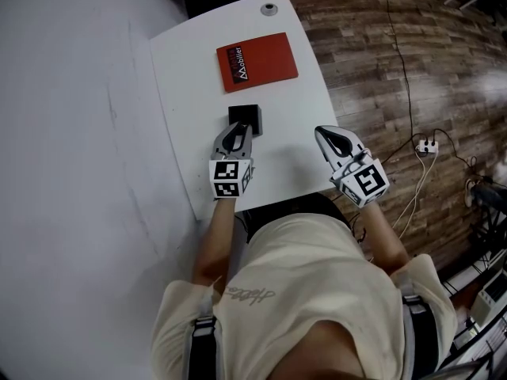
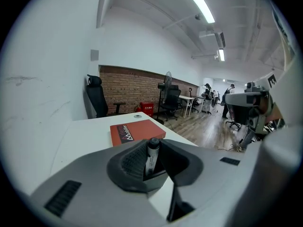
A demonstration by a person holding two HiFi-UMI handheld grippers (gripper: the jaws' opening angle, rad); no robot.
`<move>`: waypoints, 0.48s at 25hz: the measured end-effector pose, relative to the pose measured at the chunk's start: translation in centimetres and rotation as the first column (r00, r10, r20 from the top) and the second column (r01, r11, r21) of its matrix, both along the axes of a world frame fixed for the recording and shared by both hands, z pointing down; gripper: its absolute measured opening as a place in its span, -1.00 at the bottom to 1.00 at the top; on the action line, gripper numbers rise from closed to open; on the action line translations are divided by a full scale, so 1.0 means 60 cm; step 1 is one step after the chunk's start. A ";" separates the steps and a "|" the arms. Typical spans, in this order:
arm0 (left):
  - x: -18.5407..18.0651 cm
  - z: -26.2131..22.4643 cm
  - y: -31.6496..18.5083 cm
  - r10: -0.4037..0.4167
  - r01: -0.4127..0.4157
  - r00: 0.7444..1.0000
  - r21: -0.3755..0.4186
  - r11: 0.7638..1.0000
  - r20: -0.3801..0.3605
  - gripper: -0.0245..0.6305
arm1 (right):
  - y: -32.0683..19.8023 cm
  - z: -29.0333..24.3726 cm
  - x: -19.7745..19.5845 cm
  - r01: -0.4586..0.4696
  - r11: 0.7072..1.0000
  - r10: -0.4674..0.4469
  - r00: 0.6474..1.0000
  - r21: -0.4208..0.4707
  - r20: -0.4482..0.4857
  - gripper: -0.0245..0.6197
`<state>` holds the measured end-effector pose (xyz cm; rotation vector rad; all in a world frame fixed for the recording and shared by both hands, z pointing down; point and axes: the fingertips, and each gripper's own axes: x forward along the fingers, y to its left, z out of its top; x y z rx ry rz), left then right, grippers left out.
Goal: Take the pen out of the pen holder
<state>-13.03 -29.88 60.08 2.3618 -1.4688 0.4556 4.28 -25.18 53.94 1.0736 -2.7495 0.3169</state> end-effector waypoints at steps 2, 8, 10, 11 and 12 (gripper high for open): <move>-0.001 -0.010 0.001 -0.005 0.005 1.000 0.009 1.000 -0.006 -0.65 | 0.001 -0.003 0.001 0.000 1.000 0.000 1.000 0.006 -0.001 -0.90; -0.012 -0.041 0.006 -0.025 0.025 1.000 0.036 0.999 -0.017 -0.65 | 0.002 -0.015 0.003 0.000 1.000 0.000 1.000 0.026 0.002 -0.90; -0.016 -0.052 0.008 -0.031 0.032 0.999 0.045 0.998 -0.023 -0.65 | 0.002 -0.019 0.004 -0.002 0.999 0.002 1.000 0.033 0.003 -0.90; -0.018 -0.057 0.009 -0.034 0.035 0.999 0.049 0.998 -0.026 -0.65 | 0.002 -0.021 0.005 -0.003 0.999 0.003 1.000 0.036 0.003 -0.90; -0.019 -0.063 0.010 -0.037 0.038 0.999 0.053 0.998 -0.029 -0.65 | 0.002 -0.023 0.006 -0.003 0.999 0.003 1.000 0.040 0.003 -0.90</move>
